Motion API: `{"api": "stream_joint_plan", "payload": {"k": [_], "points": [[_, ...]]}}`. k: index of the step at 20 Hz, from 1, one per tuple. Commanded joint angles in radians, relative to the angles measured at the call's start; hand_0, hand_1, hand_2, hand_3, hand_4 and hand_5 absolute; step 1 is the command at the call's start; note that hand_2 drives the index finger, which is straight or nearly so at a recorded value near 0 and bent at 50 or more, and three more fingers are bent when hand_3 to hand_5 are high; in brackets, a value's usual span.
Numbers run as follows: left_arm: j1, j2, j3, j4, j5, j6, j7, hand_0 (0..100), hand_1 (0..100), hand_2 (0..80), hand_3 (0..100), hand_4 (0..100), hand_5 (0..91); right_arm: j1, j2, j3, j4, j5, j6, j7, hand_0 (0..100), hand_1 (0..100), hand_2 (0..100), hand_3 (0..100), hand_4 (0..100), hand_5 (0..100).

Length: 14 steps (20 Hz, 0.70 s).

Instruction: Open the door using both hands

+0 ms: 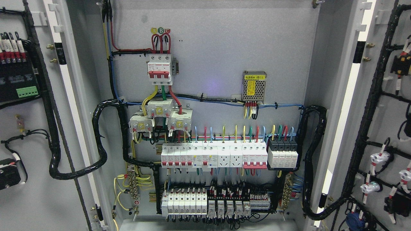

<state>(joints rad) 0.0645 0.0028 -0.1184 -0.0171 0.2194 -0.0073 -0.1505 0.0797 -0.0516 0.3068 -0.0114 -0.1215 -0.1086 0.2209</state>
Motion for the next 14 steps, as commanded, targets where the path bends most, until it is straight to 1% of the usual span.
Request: {"api": "stream_joint_plan", "payload": {"k": [1,14], "points": [[-0.003,-0.037,0.003,0.008,0.003,-0.002,-0.003,0,0,0.0,0,0,0.0,-0.001,0.009,-0.002,0.008,0.000,0.001,-0.002,39,0,0,0,0,0],[-0.005,-0.037,0.008,0.008,0.002,-0.002,-0.003,0,0,0.0,0,0,0.0,-0.001,0.010,-0.003,0.008,-0.001,0.001,-0.005,39,0,0,0,0,0]]}}
